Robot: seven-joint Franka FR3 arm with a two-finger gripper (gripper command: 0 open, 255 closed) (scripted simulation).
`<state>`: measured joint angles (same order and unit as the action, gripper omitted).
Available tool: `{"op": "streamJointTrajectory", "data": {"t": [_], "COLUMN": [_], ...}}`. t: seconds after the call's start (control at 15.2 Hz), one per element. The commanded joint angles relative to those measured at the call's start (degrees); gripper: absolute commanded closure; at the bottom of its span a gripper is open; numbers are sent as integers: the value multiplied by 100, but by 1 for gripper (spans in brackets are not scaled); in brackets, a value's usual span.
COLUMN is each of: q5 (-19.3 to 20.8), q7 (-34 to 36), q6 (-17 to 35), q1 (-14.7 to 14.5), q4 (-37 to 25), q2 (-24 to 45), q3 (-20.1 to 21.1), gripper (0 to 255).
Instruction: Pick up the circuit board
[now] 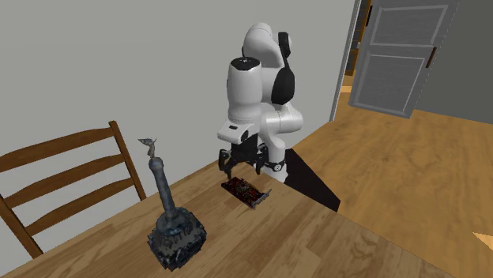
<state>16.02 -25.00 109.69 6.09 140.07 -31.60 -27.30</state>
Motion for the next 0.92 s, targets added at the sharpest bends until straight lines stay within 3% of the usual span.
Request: {"op": "streamJointTrajectory", "data": {"t": [0.0,0.4,0.46,0.86], "q5": [18,59,60,60], "q7": [-36,-33,-39,-39], "q6": [196,581,567,571], "q1": [-5,0,2,2], "q4": [91,357,346,350], "q2": [98,218,214,215], "q3": [-72,-164,-165,-166], "gripper": [0,0,255,255]}}
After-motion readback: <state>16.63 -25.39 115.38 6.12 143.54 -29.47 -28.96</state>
